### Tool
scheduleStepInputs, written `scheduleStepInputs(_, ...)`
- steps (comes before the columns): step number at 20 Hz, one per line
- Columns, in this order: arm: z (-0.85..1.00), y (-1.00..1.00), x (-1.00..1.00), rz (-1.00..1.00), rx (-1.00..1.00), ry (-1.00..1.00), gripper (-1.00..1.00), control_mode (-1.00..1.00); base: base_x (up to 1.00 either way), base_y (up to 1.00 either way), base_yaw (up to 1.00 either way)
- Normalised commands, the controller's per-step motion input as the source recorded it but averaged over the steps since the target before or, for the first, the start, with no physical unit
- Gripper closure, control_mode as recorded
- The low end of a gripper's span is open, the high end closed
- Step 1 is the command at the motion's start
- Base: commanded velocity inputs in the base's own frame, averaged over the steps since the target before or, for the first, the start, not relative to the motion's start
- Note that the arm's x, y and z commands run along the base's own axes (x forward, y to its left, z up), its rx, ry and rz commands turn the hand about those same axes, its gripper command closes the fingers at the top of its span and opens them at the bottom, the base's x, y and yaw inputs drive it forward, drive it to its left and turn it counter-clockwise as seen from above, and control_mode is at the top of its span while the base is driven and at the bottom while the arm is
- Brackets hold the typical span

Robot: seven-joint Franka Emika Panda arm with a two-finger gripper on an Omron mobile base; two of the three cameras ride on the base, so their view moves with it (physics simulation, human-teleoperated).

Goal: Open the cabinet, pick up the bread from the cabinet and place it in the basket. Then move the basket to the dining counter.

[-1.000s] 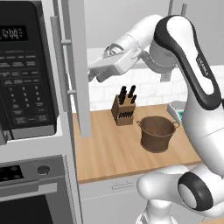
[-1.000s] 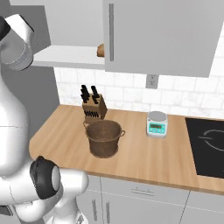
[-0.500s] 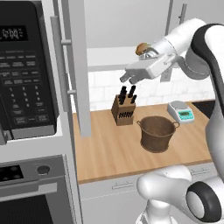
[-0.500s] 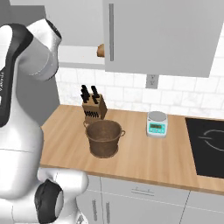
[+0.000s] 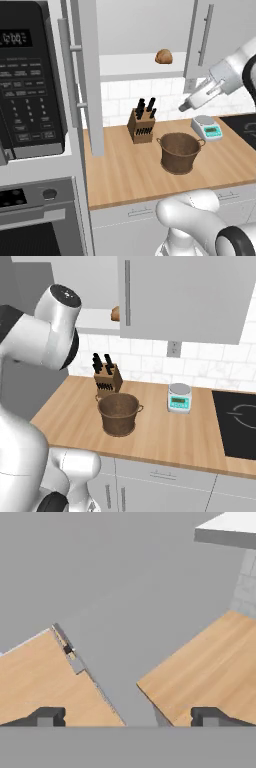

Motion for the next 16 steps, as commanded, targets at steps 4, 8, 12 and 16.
scheduleStepInputs(4,-0.05,-0.58,0.39,-0.53,-0.53,-0.07,-1.0,-1.0,0.0,0.0,0.0)
scheduleStepInputs(8,0.0,-0.71,0.48,-0.55,-0.41,0.0,-1.0,-1.0,0.0,0.0,0.0)
scheduleStepInputs(12,0.0,-0.77,0.36,-0.65,-0.05,0.0,-1.0,-1.0,0.0,0.0,0.0)
scheduleStepInputs(16,0.04,-0.57,0.37,-0.66,0.22,-0.19,-1.0,-1.0,0.0,0.0,0.0)
